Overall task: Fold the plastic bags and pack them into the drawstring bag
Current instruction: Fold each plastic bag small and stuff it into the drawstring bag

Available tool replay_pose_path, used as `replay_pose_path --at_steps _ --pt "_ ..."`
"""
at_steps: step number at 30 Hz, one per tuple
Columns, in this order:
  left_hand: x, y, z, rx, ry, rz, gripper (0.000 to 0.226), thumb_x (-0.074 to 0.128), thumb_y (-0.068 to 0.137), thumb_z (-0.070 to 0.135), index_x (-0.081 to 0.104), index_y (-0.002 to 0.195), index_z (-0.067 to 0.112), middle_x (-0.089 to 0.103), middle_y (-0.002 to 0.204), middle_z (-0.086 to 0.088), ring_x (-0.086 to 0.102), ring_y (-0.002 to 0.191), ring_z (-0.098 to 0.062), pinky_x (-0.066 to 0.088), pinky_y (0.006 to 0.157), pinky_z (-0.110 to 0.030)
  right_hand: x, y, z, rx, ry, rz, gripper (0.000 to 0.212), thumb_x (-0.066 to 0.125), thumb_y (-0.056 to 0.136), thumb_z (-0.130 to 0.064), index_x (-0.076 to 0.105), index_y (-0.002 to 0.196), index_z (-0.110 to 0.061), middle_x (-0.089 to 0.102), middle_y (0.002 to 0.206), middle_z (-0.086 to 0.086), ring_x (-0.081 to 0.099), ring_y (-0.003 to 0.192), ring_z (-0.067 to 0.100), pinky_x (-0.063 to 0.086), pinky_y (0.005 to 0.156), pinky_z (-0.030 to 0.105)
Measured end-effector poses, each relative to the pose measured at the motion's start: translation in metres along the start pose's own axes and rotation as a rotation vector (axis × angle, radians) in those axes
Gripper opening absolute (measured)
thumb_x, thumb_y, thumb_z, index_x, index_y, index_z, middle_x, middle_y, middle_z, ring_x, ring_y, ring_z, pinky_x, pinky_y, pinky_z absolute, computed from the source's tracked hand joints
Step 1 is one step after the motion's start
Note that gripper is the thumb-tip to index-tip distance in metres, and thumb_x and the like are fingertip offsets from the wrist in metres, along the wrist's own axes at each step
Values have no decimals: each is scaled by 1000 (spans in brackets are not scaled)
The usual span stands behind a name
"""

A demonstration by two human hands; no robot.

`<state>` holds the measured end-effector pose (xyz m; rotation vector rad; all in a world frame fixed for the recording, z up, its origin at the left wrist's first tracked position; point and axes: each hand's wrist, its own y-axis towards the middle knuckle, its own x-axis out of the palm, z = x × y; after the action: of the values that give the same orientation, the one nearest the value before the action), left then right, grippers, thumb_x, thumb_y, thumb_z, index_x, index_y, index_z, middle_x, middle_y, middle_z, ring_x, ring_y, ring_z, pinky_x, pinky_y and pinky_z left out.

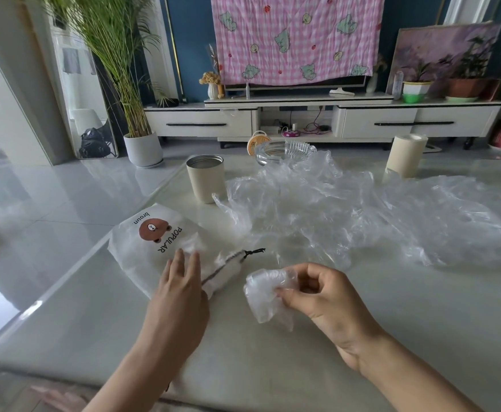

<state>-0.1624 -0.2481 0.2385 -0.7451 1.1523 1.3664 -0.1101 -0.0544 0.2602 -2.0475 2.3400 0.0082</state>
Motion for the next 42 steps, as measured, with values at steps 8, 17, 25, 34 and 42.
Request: replay_pose_path --at_steps 8,17,25,34,42 --pt "-10 -24 23 183 -55 374 36 47 88 17 64 116 0 63 120 -20 62 106 -39 53 76 -48 18 -5 -1 -360 -259 -7 15 83 66 -12 70 69 -20 62 95 -16 56 94 -4 38 85 6" --pt "0 -52 47 404 -357 318 48 33 95 30 41 137 9 41 143 -3 25 136 -12 17 111 -23 28 3 9 -533 -416 172 29 59 72 -23 35 69 -39 59 76 -14 56 74 2 43 66 15" --pt "32 -50 27 579 -9 330 53 37 74 11 41 126 6 37 140 -9 36 128 -26 26 103 -39 24 33 5 -157 -559 -90 27 57 81 -7 51 107 -14 61 95 4 57 86 17 44 75 23" --pt "8 -12 -11 72 239 -51 45 48 87 3 48 132 1 36 148 -16 33 137 -35 33 106 -50 -40 55 24 -332 -1227 131 34 59 89 -25 56 120 -10 55 114 12 49 109 34 36 93 37" --pt "-16 -20 28 55 -81 134 69 26 94 48 16 148 5 11 157 -11 5 146 -22 4 117 -39 -49 46 7 -520 -1165 145 8 60 85 -3 62 78 -5 63 83 10 56 82 33 40 75 37"
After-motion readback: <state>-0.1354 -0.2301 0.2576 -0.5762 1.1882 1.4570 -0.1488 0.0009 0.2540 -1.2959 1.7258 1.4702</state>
